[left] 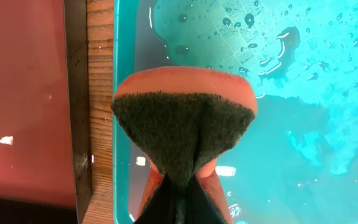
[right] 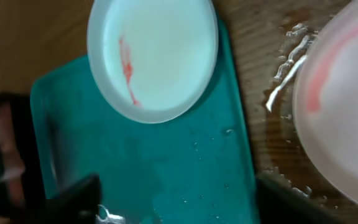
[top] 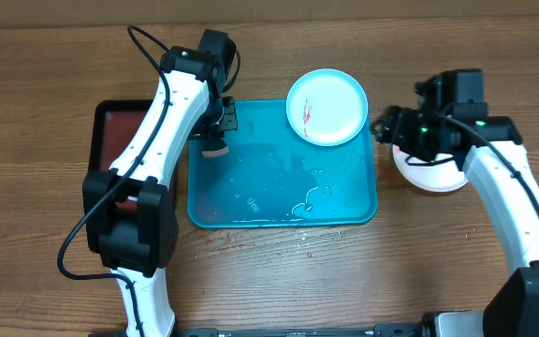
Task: Clean dirty plates on tray and stack at the side
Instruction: 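Release the white plate and lift the right gripper, then move the right gripper left to the rim of the remaining white plate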
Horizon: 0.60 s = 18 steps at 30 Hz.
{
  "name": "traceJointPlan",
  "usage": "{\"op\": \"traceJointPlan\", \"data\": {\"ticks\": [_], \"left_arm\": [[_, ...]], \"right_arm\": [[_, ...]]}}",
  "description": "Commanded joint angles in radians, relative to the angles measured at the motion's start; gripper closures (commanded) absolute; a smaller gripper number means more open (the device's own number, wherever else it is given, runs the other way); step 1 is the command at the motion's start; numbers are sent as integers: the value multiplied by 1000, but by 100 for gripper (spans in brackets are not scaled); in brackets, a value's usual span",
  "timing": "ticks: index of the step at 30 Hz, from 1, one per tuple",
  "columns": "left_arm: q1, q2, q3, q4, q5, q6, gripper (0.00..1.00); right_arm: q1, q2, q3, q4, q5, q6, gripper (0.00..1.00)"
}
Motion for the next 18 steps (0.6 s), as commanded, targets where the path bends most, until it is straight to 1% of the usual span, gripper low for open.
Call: {"op": "traceJointPlan", "data": {"ticks": [1,18], "left_arm": [[-8,-5,-7,3,5,12,96],[-8,-5,-7,10,7,12,96]], "right_arm": [[28,-13,14,26,10,17,0],[37,-13,14,23,10,16,0]]}}
